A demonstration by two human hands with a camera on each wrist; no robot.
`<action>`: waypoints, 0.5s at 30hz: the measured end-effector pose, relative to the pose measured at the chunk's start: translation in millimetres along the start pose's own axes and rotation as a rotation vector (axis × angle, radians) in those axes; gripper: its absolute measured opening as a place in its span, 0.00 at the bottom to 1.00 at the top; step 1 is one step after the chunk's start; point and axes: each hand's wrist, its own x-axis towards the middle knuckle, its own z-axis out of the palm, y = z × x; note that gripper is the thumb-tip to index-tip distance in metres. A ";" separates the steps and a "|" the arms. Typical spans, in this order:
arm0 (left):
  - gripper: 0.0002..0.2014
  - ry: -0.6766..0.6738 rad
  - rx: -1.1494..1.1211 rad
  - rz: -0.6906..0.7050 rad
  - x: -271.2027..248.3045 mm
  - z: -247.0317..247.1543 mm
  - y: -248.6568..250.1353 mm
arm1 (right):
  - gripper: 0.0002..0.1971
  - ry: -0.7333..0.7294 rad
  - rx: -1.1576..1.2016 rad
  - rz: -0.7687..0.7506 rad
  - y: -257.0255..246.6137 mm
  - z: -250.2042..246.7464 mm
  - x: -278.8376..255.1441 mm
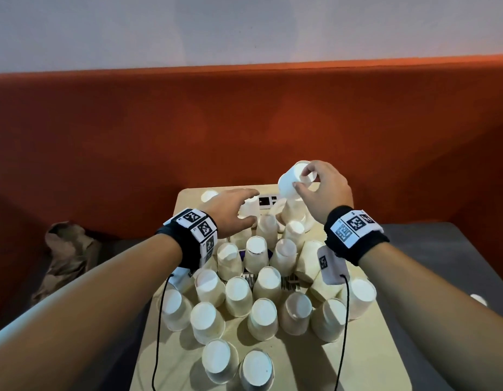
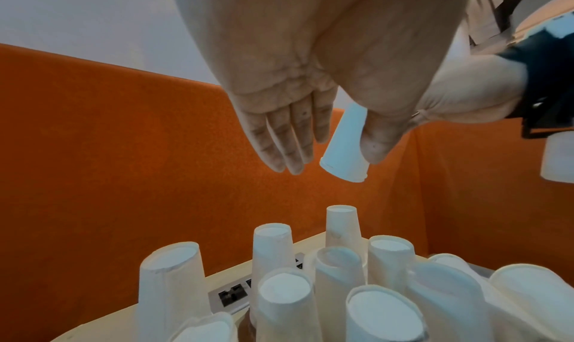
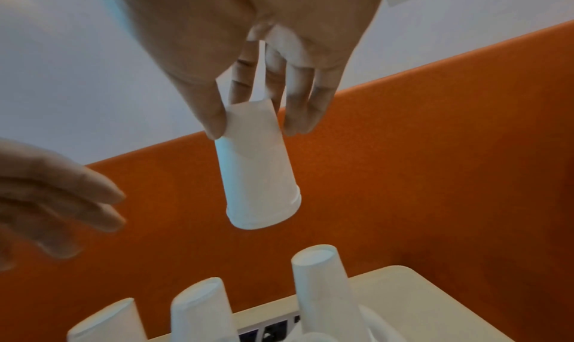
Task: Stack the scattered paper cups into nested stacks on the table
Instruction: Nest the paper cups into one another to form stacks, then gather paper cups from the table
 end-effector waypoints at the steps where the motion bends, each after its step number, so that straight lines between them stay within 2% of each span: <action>1: 0.31 -0.003 0.008 -0.005 2.2 1.6 -2.0 | 0.09 -0.002 -0.013 0.024 4.2 1.6 3.6; 8: 0.31 -0.049 0.013 -0.042 14.6 10.3 -12.4 | 0.10 -0.081 -0.120 0.167 27.4 23.4 25.3; 15: 0.31 -0.086 0.002 -0.093 23.9 17.5 -19.1 | 0.11 -0.165 -0.168 0.169 49.9 47.1 37.9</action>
